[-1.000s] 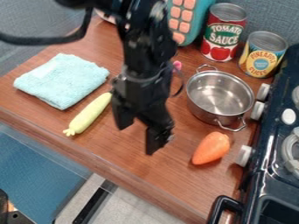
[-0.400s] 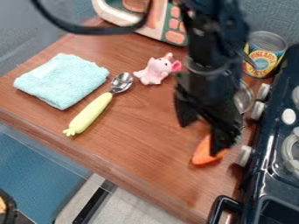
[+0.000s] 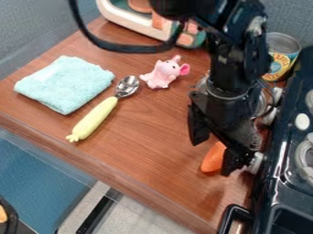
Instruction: Move the carrot to the upper left side of the table
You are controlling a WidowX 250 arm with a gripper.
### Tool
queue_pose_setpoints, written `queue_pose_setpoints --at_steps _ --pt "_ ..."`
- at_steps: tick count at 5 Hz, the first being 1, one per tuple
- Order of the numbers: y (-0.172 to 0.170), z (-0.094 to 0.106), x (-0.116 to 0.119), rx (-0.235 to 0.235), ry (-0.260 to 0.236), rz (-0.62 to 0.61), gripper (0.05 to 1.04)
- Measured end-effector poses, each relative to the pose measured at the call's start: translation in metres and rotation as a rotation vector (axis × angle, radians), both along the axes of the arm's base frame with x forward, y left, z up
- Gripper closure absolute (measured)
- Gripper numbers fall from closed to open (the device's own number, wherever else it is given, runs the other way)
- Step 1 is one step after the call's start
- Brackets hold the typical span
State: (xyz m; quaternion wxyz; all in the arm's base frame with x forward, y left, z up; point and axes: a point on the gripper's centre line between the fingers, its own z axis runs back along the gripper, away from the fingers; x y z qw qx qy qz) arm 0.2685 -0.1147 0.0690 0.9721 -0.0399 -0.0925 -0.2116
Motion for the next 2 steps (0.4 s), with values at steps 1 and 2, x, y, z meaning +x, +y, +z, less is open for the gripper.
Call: queue_pose_setpoints --at_steps 1,2 --pt "0.0003 -0.0072 0.0022 0.013 0.015 0.004 0.085" --pt "0.0006 -0.0113 0.0096 0.043 0.009 0.004 0.133"
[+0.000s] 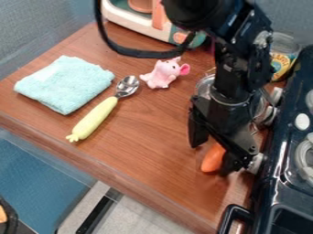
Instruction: Move the carrot to the upper left side of the table
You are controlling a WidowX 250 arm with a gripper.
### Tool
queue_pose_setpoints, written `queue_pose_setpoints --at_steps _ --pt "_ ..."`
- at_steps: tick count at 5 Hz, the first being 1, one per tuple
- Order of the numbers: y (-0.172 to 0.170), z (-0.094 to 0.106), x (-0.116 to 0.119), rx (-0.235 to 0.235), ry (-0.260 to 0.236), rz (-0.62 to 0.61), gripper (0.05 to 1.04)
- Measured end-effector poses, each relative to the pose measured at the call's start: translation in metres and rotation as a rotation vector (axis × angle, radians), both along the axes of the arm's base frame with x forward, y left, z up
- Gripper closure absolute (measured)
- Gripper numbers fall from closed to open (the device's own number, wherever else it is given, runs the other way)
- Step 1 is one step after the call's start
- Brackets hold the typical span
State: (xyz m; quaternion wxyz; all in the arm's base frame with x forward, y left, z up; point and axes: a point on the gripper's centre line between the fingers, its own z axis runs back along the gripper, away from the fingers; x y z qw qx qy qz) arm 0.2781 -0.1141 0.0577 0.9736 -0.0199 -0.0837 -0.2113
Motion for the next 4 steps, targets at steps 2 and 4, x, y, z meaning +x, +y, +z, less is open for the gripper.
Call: queue_pose_setpoints --at_steps 2,4 --pt "0.003 0.000 0.000 0.023 -0.042 0.032 0.491" --pt "0.010 0.016 -0.012 -0.006 -0.046 0.012 0.491"
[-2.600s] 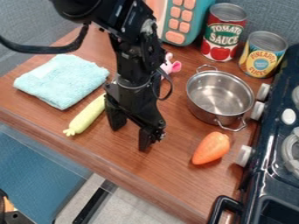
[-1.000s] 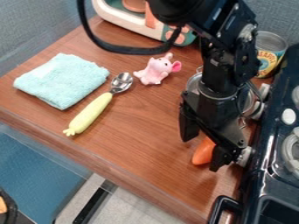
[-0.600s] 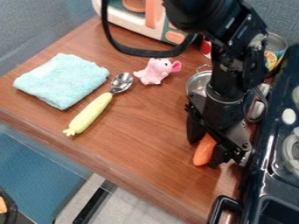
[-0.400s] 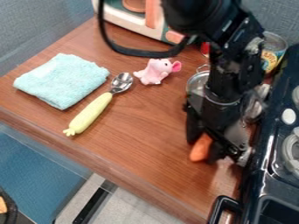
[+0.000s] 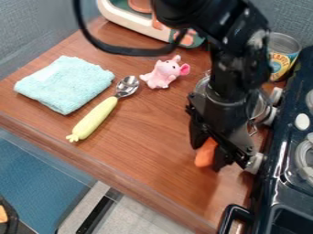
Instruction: Move the carrot to the upper left side of the table
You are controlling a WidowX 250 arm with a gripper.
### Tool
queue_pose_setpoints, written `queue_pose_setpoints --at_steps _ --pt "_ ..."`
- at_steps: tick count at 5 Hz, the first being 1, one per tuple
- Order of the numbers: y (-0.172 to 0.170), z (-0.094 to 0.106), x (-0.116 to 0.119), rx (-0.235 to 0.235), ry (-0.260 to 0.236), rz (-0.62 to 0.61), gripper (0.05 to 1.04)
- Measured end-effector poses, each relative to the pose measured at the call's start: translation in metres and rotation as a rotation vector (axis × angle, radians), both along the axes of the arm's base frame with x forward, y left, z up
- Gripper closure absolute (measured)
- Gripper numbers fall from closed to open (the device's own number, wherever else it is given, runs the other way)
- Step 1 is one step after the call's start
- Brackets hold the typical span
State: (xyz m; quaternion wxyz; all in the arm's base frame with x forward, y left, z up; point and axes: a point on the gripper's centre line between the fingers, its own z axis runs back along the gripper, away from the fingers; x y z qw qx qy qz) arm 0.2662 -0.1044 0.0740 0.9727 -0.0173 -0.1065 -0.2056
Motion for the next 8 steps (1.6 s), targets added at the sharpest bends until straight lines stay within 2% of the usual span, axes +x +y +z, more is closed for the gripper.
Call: queue_pose_setpoints --at_steps 1,2,3,4,5,6,7,8 --pt "0.026 0.038 -0.009 -0.037 -0.081 0.085 0.491" --pt "0.054 0.056 -0.006 -0.012 -0.106 0.189 0.491" --pt "0.094 0.065 0.015 -0.021 -0.122 0.331 0.491" --pt "0.136 0.053 0.043 -0.008 -0.080 0.457 0.491" --pt "0.164 0.040 0.063 -0.001 -0.051 0.551 0.491" --pt "0.195 0.026 0.081 0.011 -0.037 0.650 0.491" --pt "0.221 0.013 0.095 0.030 -0.017 0.724 0.491" --pt "0.244 0.007 0.098 0.040 0.002 0.775 0.491"
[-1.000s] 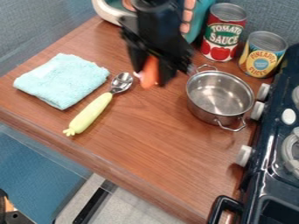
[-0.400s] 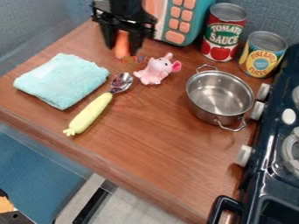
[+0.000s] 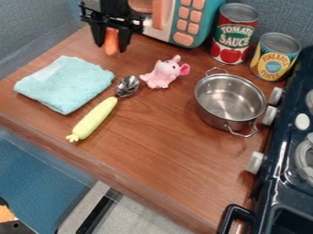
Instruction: Move the carrot to the upper left side of the table
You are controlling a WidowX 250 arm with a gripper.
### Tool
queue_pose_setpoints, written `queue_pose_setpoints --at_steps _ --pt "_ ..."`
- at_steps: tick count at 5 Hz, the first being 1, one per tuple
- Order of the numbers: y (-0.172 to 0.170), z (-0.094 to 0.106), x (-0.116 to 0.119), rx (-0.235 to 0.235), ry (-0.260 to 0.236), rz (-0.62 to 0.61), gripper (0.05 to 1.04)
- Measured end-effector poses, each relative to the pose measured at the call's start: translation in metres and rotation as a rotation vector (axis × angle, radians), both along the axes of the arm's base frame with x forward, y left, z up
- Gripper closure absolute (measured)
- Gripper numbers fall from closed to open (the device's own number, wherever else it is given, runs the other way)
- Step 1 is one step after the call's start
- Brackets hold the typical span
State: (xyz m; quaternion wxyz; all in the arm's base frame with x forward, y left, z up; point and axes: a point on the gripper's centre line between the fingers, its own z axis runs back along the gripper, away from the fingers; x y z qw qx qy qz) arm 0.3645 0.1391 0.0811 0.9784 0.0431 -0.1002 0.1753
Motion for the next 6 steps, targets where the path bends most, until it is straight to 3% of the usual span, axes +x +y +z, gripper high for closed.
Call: queue_pose_setpoints --at_steps 2,3,4,5,6 --pt "0.041 -0.018 0.010 -0.045 -0.016 0.091 0.491" --pt "0.049 -0.021 0.016 -0.040 -0.040 0.121 0.491" --pt "0.051 -0.020 0.019 -0.044 -0.021 0.115 0.424" --pt "0.047 -0.019 0.016 -0.069 0.012 0.097 0.140" --pt "0.046 -0.013 0.018 -0.080 0.010 0.091 0.079"
